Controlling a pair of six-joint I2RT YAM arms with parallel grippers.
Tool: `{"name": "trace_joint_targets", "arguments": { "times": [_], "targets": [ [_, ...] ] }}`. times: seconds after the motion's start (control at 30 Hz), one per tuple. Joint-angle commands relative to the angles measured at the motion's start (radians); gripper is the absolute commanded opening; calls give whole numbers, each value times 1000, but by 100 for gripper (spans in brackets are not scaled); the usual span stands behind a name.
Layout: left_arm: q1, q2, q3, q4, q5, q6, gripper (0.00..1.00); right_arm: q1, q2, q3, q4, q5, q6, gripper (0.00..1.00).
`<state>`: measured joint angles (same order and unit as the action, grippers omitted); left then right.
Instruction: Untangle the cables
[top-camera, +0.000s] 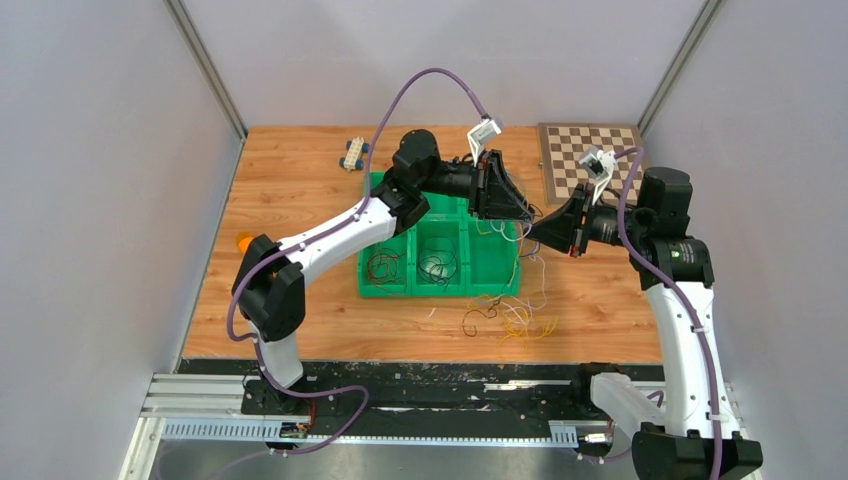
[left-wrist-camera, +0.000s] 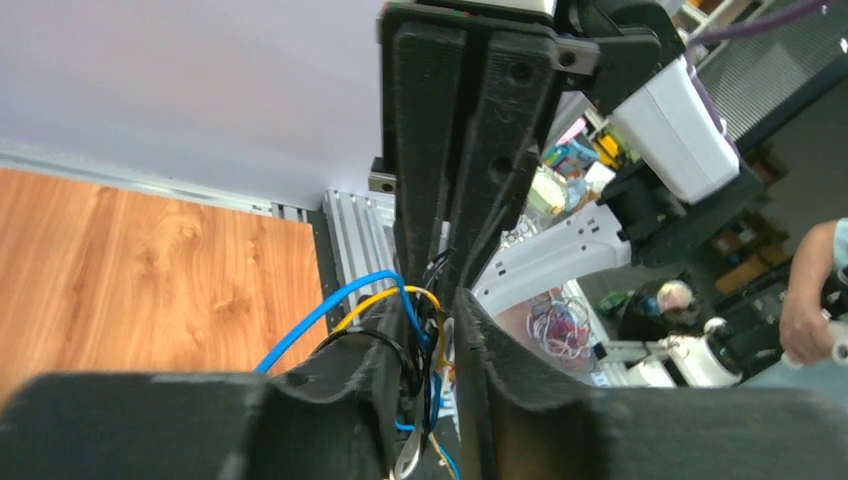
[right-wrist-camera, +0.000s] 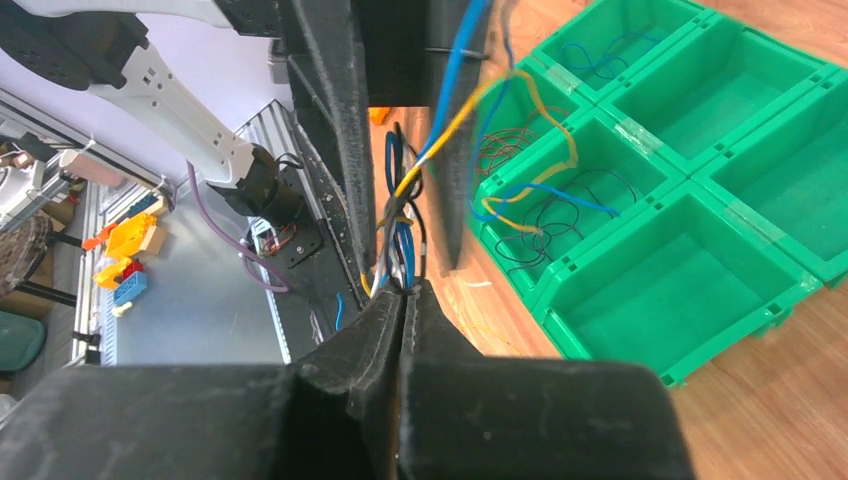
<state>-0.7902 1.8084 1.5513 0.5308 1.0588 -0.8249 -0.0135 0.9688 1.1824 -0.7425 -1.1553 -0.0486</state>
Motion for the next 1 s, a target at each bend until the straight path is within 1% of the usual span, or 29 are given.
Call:
{"name": "trace_joint_targets", "arguments": {
  "times": [0.0,0.03,0.07,0.1,0.13,0.17,0.2,0.23,0.27,0.3,0.33,0.37,0.43,0.47,0.57,0.7,0.8,0.97],
  "targets": [
    [24,-61,8,-53,-90,67,48,6,-5,49,44,-37,75,0],
    [55,-106,-24,-54,-148,79,53,5,-7,46,47,-37,101,0],
    [73,-133,-44,-58,-181,110,62,4,-10,43,49,-32,125,0],
    [116,-192,-87,-72,-244,129,64,4,-13,41,54,-25,157,0],
    [137,-226,-108,-87,-279,176,67,3,-17,37,66,-24,189,0],
    [179,-293,-150,-120,-330,203,67,2,-22,32,80,-24,219,0],
    [197,-326,-171,-143,-347,276,66,2,-28,25,103,-16,257,0],
    [218,-399,-220,-191,-387,363,65,0,-37,11,131,-6,294,0],
    [223,-433,-251,-208,-407,404,62,-1,-48,-4,168,8,350,0],
    [226,-503,-328,-211,-419,460,59,-2,-59,-24,211,19,394,0],
    [222,-531,-401,-202,-405,475,49,-2,-70,-54,260,18,438,0],
    [216,-569,-426,-204,-358,499,40,-2,-77,-74,312,17,480,0],
    [176,-586,-457,-256,-325,528,34,-2,-81,-101,388,9,540,0],
    [144,-583,-461,-261,-314,530,33,0,-78,-105,413,2,553,0],
    [88,-529,-435,-266,-257,520,30,5,-73,-98,421,-11,550,0],
    [22,-448,-375,-273,-236,512,22,9,-75,-93,429,-6,555,0],
    [-17,-403,-342,-262,-238,505,20,45,-85,-100,431,7,556,0],
    [-40,-357,-295,-228,-241,463,21,56,-103,-107,433,19,547,0]
  ]
}}
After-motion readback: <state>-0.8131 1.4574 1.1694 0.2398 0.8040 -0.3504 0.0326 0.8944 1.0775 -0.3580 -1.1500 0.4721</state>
